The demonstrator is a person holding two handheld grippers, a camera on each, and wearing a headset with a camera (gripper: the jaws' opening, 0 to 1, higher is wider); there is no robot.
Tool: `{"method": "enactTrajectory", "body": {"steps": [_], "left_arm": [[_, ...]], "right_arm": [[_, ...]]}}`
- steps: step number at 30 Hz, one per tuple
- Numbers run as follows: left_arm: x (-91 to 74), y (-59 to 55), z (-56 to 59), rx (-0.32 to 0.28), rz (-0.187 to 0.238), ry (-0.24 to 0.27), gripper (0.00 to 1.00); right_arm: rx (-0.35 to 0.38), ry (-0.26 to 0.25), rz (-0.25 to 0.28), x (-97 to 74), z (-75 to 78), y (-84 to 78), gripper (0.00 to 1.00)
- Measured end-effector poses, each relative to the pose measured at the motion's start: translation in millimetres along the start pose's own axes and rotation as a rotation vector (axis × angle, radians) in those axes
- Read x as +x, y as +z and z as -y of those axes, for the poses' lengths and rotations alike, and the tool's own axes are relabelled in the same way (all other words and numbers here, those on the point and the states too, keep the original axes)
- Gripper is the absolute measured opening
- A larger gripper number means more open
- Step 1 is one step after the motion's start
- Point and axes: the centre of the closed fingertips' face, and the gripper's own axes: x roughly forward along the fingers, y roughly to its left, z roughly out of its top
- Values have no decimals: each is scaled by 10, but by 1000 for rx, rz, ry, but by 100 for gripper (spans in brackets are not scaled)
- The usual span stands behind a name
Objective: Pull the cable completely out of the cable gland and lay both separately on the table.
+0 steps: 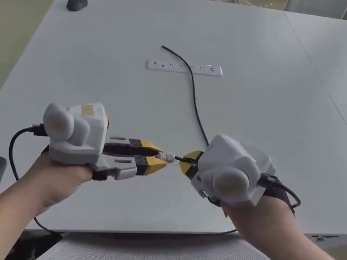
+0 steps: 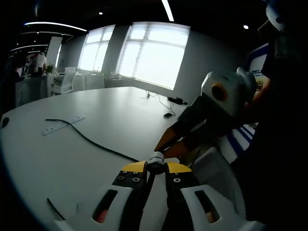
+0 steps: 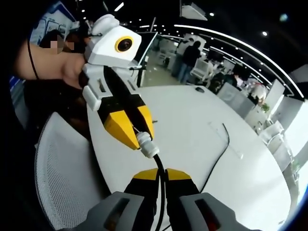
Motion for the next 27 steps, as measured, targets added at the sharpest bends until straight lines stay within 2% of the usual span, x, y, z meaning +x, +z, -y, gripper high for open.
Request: {"method": "enactTrajectory", "body": {"steps": [9, 10, 20, 27], "left_arm": [[1, -9, -40, 44, -13, 12, 15], [-6, -12, -44, 49, -14, 13, 15], [-58, -33, -67, 50, -16, 16, 15], [-68, -41, -63, 52, -20, 7, 15]], "right_arm": [[44, -20, -12, 41, 48, -59, 0], [75, -25, -23, 37, 67, -99, 0], [219, -58, -68, 63, 201, -412, 0], [410, -68, -91, 131, 253, -666, 0]]}}
